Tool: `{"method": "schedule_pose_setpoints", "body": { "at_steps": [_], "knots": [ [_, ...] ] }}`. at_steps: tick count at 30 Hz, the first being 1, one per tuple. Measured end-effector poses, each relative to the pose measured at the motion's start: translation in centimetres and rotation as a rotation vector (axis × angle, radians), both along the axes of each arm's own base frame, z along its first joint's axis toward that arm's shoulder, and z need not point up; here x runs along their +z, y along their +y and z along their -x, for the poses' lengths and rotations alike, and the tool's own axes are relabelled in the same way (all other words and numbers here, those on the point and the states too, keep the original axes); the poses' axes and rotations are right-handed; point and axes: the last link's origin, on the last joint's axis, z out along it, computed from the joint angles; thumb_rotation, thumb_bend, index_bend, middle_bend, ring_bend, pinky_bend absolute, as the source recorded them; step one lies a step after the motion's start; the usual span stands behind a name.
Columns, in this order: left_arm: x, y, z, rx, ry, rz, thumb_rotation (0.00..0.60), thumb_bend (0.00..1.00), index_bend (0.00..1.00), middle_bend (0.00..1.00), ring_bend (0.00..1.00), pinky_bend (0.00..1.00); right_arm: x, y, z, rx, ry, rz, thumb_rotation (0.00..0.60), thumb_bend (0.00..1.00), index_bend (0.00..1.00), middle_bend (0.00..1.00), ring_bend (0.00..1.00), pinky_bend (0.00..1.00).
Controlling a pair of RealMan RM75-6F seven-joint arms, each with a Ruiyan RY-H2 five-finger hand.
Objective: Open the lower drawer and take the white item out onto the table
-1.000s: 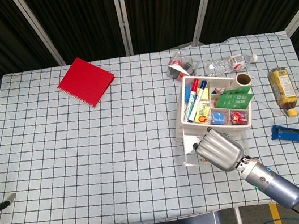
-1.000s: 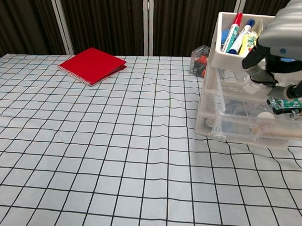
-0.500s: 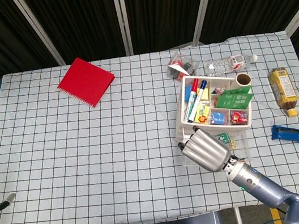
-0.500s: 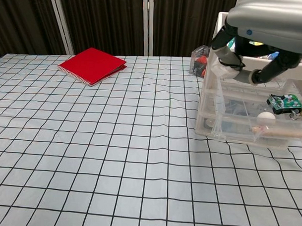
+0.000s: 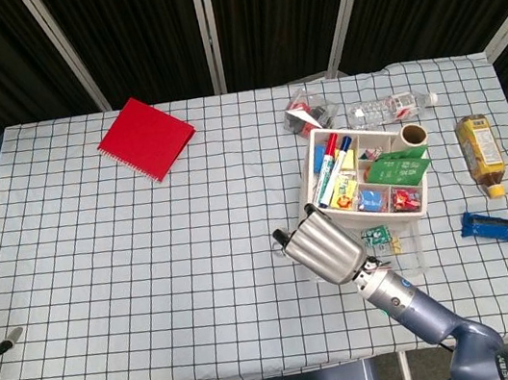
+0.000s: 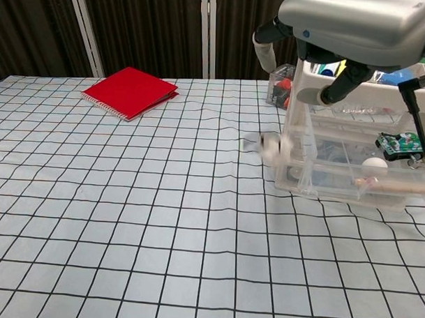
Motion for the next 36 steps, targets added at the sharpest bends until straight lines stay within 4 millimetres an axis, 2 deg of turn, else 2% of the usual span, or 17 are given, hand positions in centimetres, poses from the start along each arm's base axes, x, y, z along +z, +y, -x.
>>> {"method": "schedule_pose_setpoints", "body": {
  "at_steps": [7, 12, 15, 18, 21, 24, 26, 29, 32, 36],
  "knots": [
    [-0.1, -0.1, -0.1, 0.000, 0.003, 0.002, 0.600, 0.12, 0.00, 0.00, 0.00, 0.00, 0.9, 0.2, 0.3, 0.003, -0.007, 0.032, 0.600, 0.15, 0.39, 1.00, 1.00, 0.74],
    [-0.2, -0.1, -0.1, -0.001, 0.009, 0.005, 0.600, 0.12, 0.00, 0.00, 0.00, 0.00, 2.4, 0.6, 0.8, 0.022, -0.037, 0.079, 0.600, 0.14, 0.35, 0.98, 0.90, 0.69],
    [-0.3, -0.1, -0.2, -0.003, 0.011, 0.006, 0.600, 0.12, 0.00, 0.00, 0.00, 0.00, 3.7, 1.0, 1.4, 0.047, -0.058, 0.117, 0.600, 0.13, 0.33, 0.87, 0.80, 0.61],
    [-0.4, -0.2, -0.2, -0.005, 0.012, 0.007, 0.600, 0.12, 0.00, 0.00, 0.00, 0.00, 4.8, 1.5, 2.5, 0.058, -0.074, 0.147, 0.600, 0.13, 0.31, 0.72, 0.68, 0.55],
    [-0.4, -0.2, -0.2, -0.007, 0.013, 0.005, 0.600, 0.12, 0.00, 0.00, 0.00, 0.00, 5.8, 2.1, 3.7, 0.055, -0.092, 0.166, 0.600, 0.13, 0.29, 0.56, 0.53, 0.41],
    [-0.4, -0.2, -0.2, -0.007, 0.014, 0.003, 0.600, 0.12, 0.00, 0.00, 0.00, 0.00, 6.5, 2.5, 4.5, 0.054, -0.109, 0.187, 0.600, 0.11, 0.21, 0.38, 0.33, 0.26],
    [-0.5, -0.3, -0.2, -0.007, 0.015, 0.003, 0.600, 0.12, 0.00, 0.00, 0.00, 0.00, 7.2, 3.0, 5.4, 0.039, -0.131, 0.202, 0.600, 0.10, 0.12, 0.23, 0.17, 0.16],
    [-0.6, -0.3, -0.3, -0.013, 0.014, -0.001, 0.600, 0.12, 0.00, 0.00, 0.00, 0.00, 7.9, 3.7, 7.3, -0.021, -0.167, 0.194, 0.600, 0.09, 0.03, 0.07, 0.01, 0.04],
    [-0.7, -0.4, -0.3, -0.020, 0.014, 0.000, 0.600, 0.12, 0.00, 0.00, 0.00, 0.00, 8.5, 4.2, 9.6, -0.116, -0.199, 0.178, 0.600, 0.09, 0.00, 0.01, 0.00, 0.00],
    [-1.1, -0.5, -0.1, -0.022, 0.023, 0.008, 0.600, 0.12, 0.00, 0.00, 0.00, 0.00, 9.2, 4.8, 12.7, -0.223, -0.246, 0.181, 0.600, 0.08, 0.00, 0.00, 0.00, 0.00]
  ]
}}
